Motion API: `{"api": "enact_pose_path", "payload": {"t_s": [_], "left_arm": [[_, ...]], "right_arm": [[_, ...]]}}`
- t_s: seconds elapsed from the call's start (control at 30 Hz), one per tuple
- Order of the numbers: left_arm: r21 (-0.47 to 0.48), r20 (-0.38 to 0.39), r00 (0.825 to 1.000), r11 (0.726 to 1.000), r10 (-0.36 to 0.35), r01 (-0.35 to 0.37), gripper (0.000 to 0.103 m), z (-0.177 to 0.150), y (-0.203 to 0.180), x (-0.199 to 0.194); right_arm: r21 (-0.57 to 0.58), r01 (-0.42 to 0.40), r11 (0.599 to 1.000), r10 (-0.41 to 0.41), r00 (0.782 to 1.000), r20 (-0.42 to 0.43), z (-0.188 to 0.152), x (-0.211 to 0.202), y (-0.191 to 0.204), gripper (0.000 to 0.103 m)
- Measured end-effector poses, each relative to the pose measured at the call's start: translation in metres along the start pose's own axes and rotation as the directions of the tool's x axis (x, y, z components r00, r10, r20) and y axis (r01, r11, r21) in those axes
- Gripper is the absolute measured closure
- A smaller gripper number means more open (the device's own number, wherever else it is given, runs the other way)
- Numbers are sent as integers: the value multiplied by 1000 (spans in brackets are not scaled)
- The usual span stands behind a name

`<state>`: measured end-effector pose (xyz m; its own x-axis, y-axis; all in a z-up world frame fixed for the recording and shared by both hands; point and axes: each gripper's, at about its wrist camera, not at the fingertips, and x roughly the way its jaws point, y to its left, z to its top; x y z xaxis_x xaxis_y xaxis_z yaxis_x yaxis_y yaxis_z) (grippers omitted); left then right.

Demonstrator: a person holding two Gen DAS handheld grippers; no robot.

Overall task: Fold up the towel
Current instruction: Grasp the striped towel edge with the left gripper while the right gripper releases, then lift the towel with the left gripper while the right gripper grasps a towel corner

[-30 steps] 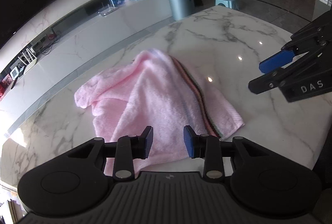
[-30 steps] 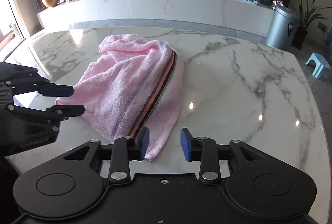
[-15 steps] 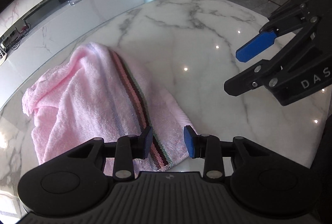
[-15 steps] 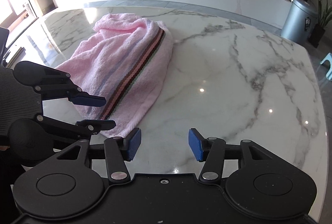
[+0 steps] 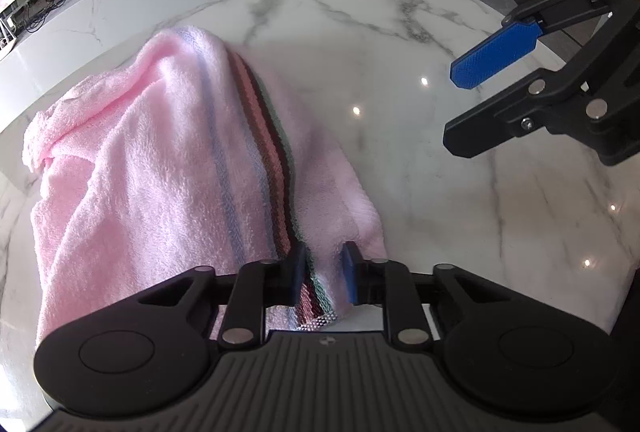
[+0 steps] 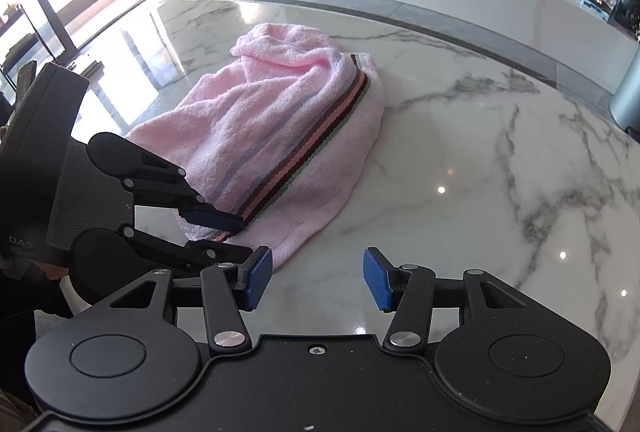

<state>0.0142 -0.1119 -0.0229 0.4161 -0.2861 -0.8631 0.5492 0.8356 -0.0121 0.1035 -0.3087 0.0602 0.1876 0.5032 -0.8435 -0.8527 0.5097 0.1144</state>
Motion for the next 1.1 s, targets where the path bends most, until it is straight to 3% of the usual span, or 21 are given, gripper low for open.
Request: {"api": "enact_pose_path", "payload": {"t_s": [0.3, 0.53, 0.7, 0.83, 1.1], "left_arm": [[-32, 52, 999, 999, -2, 3, 101, 8, 27, -39], [-80, 143, 982, 991, 122, -111, 101, 32, 80, -105], [-134, 160, 963, 972, 215, -195, 101, 48, 118, -127], [-159, 158, 949, 955, 273, -249, 101, 53, 142, -134], [-199, 128, 949, 944, 290, -262, 101, 44, 176, -122]], "right_arm": [[-81, 0, 997, -3, 999, -33, 27, 3, -4, 54], [-165, -12, 986, 0, 997, -73, 54, 12, -1, 54], [-210, -38, 977, 16, 994, -106, 70, 33, 10, 54], [-224, -51, 973, 20, 990, -137, 80, 58, 21, 54], [-154, -57, 986, 22, 975, -223, 82, 113, 28, 54]]}}
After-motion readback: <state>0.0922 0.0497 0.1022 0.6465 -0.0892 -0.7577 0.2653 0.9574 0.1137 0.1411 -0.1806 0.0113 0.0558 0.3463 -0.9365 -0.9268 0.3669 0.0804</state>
